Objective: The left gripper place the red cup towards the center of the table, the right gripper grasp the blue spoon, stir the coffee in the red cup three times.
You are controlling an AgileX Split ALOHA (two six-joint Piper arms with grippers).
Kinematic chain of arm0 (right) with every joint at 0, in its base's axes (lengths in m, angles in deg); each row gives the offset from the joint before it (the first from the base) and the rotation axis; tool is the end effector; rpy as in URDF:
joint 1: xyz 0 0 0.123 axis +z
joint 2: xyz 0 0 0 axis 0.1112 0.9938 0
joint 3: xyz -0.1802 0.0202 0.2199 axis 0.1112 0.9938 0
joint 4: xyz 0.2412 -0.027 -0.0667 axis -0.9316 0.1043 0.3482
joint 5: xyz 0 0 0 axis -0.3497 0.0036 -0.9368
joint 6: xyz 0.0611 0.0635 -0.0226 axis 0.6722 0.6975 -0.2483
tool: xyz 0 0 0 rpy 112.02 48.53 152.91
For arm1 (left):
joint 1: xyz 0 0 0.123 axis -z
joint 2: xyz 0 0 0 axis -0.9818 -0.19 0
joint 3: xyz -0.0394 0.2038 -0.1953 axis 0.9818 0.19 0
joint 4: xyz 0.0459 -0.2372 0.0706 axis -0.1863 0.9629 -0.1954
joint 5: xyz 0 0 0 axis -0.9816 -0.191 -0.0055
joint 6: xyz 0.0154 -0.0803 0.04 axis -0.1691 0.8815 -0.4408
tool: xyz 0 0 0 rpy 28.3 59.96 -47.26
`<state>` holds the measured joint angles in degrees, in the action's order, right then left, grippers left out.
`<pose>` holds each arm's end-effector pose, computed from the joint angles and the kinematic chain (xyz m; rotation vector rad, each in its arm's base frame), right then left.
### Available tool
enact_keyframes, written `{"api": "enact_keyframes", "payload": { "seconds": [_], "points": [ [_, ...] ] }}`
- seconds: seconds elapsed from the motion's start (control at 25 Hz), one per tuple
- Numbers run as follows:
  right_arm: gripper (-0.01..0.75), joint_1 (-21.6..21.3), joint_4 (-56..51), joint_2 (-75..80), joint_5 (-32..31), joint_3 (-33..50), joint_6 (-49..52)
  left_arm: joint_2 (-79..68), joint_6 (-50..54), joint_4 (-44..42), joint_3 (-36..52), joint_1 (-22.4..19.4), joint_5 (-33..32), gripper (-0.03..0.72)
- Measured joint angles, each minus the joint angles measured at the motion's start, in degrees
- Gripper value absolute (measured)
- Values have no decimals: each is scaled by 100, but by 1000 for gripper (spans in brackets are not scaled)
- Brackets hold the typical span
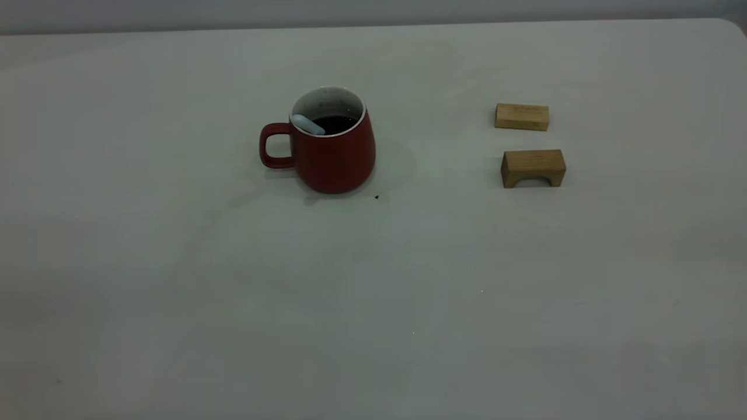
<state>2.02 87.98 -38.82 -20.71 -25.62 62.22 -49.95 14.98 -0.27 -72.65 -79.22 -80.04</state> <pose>-0.0330 0.0025 0.3297 0.0212 2.0404 -0.0827 -0.0096 0.0009 0.2673 -0.0041 2.1151 0.0143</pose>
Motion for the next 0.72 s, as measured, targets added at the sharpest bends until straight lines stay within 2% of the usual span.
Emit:
{"api": "enact_keyframes", "payload": {
  "seconds": [0.16,0.32,0.72],
  "points": [
    [456,0,0,-264,51,878,118,0,0,0,0,0,0,592],
    [456,0,0,-282,383,1425,135,0,0,0,0,0,0,592],
    [456,86,-42,-282,582,1609,141,0,0,0,0,0,0,592]
  ]
}}
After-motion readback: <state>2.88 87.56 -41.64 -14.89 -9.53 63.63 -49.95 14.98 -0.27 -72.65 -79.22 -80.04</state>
